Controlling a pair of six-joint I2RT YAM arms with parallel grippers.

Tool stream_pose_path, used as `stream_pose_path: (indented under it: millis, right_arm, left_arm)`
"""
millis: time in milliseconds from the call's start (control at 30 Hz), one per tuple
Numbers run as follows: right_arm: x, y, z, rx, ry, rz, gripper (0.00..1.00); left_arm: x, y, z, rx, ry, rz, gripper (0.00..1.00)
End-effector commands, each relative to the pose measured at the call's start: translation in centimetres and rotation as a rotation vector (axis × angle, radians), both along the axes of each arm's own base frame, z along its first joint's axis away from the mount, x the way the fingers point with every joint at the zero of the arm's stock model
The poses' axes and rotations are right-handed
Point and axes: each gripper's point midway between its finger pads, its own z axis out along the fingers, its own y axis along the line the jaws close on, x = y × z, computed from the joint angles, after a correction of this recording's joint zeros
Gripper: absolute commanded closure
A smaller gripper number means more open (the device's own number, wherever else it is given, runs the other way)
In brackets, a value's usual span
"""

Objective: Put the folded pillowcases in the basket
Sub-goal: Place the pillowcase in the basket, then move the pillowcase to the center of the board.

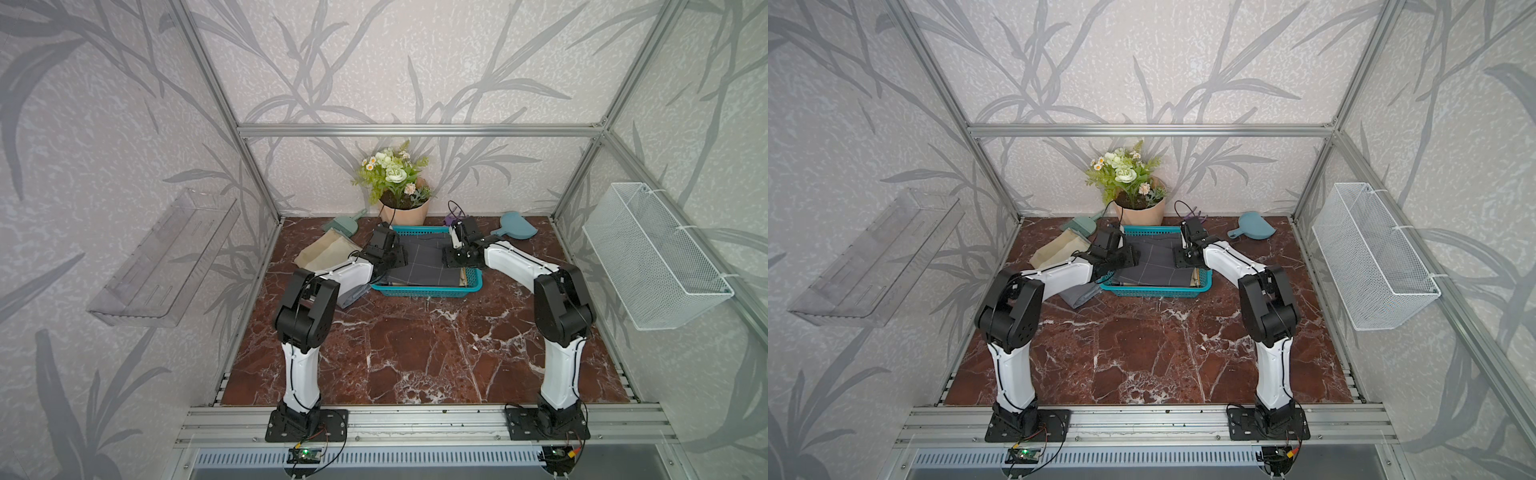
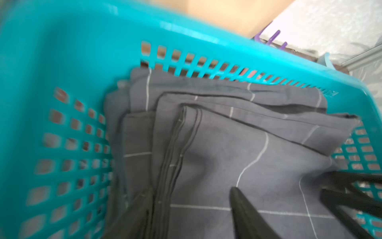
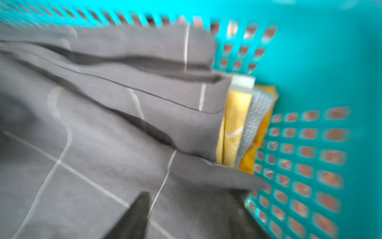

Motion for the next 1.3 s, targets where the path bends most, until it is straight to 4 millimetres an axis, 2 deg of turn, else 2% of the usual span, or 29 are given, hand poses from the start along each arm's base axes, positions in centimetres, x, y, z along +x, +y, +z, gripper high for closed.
stream_pose_path:
  millis: [0, 33, 67, 133, 200, 233, 333, 433, 567, 633, 767, 900, 1000, 1100, 1133, 1233, 1267]
  right_arm:
    - [-0.7, 0.8, 6.3, 0.027, -0.125, 0.028, 0.24]
    - [-1.0, 1.1, 7.3, 0.035, -0.150, 0.037, 0.23]
    - [-1.4, 1.4, 8.2, 0.041, -0.168, 0.046, 0.19]
    - [-2.2, 2.0, 9.5, 0.050, -0.191, 0.061, 0.15]
    - [-3.2, 2.5, 10.3, 0.066, -0.202, 0.078, 0.14]
    - [-3.8, 2.6, 10.5, 0.074, -0.199, 0.086, 0.14]
    - [-5.6, 3.1, 10.9, 0.089, -0.198, 0.113, 0.12]
    - [-7.3, 3.5, 10.3, 0.086, -0.183, 0.135, 0.11]
    - [-9.4, 3.6, 9.4, 0.083, -0.154, 0.154, 0.05]
    - [-10.3, 3.5, 8.9, 0.082, -0.141, 0.161, 0.05]
    - [-11.6, 2.9, 7.8, 0.074, -0.121, 0.152, 0.04]
    - [-12.4, 2.5, 6.7, 0.079, -0.094, 0.136, 0.03]
    - [-12.9, 2.3, 5.8, 0.085, -0.075, 0.127, 0.03]
    - [-13.2, 2.2, 5.2, 0.089, -0.059, 0.120, 0.02]
    - [-13.3, 2.1, 5.0, 0.090, -0.054, 0.118, 0.02]
    - [-13.5, 2.2, 4.8, 0.097, -0.045, 0.116, 0.02]
    - [-13.6, 2.1, 4.7, 0.097, -0.039, 0.115, 0.02]
  left_arm:
    - [0.4, 1.3, 6.6, -0.011, -0.108, 0.030, 0.24]
    - [0.2, 1.9, 7.6, 0.010, -0.125, 0.051, 0.18]
    - [0.1, 3.4, 8.2, 0.055, -0.132, 0.111, 0.15]
    - [-0.4, 7.5, 9.0, 0.138, -0.137, 0.278, 0.07]
    - [-1.2, 11.4, 8.6, 0.164, -0.116, 0.388, 0.05]
    - [-1.7, 13.6, 7.9, 0.144, -0.089, 0.440, 0.00]
    - [-3.6, 18.4, 5.1, 0.022, -0.019, 0.538, 0.00]
    - [-5.6, 21.7, 2.5, -0.055, 0.028, 0.618, 0.00]
    - [-7.3, 24.4, -0.9, -0.047, 0.127, 0.672, 0.00]
    - [-7.5, 24.9, -2.6, -0.067, 0.180, 0.670, 0.00]
    - [-7.5, 24.2, -5.1, -0.105, 0.242, 0.632, 0.00]
    - [-7.8, 23.8, -6.6, -0.117, 0.271, 0.621, 0.01]
    - [-8.4, 24.1, -7.6, -0.088, 0.299, 0.624, 0.10]
    - [-9.1, 24.5, -8.1, -0.059, 0.309, 0.636, 0.28]
    - [-9.3, 24.7, -8.2, -0.047, 0.311, 0.642, 0.41]
    - [-10.0, 25.2, -8.5, -0.010, 0.325, 0.661, 0.91]
    - [-10.2, 25.4, -8.6, 0.002, 0.335, 0.667, 1.00]
